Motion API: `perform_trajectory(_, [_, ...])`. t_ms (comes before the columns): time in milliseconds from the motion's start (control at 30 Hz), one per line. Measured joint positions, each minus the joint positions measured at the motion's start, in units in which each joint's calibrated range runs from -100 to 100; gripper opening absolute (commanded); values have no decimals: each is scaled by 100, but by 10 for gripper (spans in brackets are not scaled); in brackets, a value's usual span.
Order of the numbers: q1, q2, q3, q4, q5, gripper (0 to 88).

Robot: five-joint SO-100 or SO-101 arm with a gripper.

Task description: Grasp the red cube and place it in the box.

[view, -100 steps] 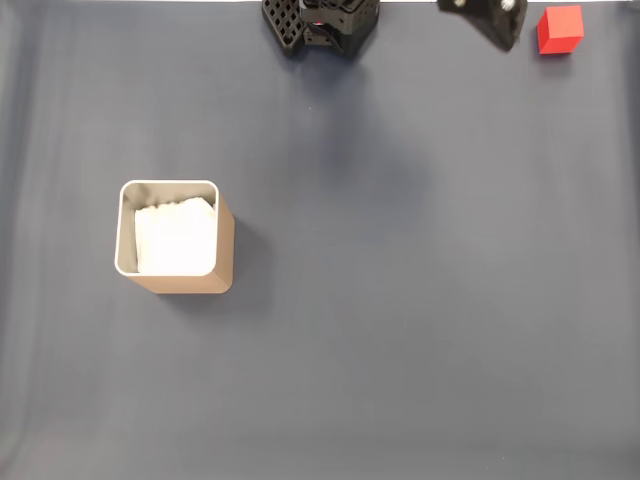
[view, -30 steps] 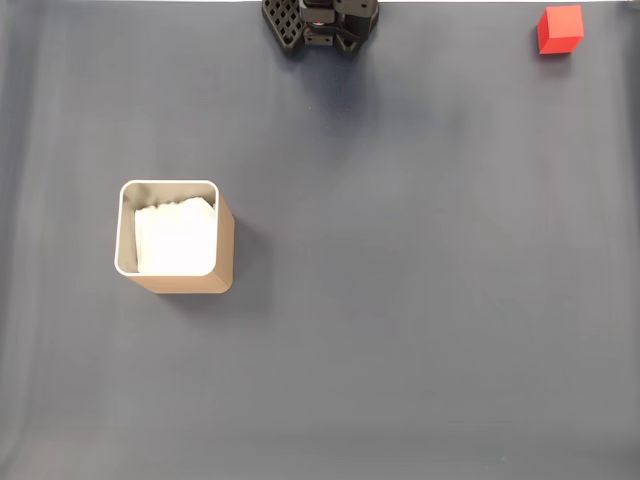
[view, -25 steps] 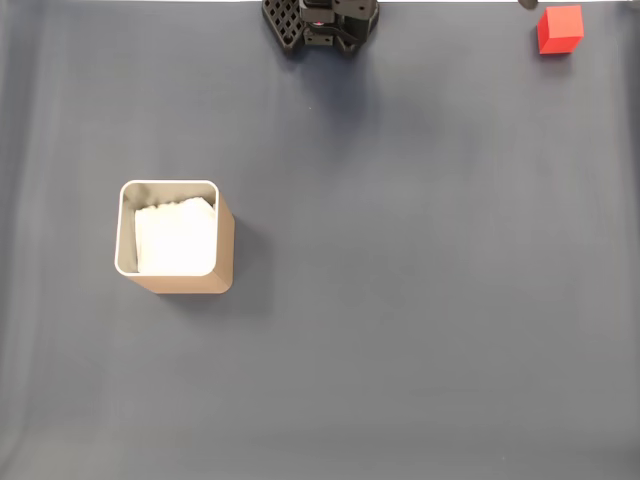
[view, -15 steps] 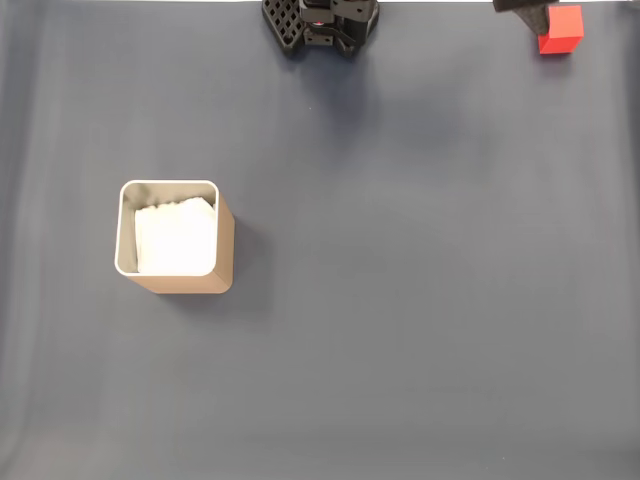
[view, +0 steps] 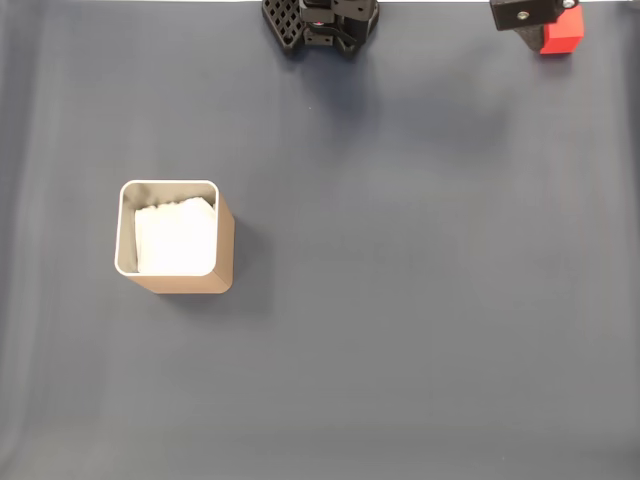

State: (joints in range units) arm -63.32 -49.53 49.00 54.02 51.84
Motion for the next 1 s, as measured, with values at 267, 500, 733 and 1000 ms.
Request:
perform_trajectory(267, [-90,321,128,-349,0,373])
perform_trajectory(500, [-90,562,209,-699,49,380])
perform_trajectory(733, [-90,972,209,-1089,117,383])
perform_trajectory(1000, [-165,1311,209,-1454,103,384])
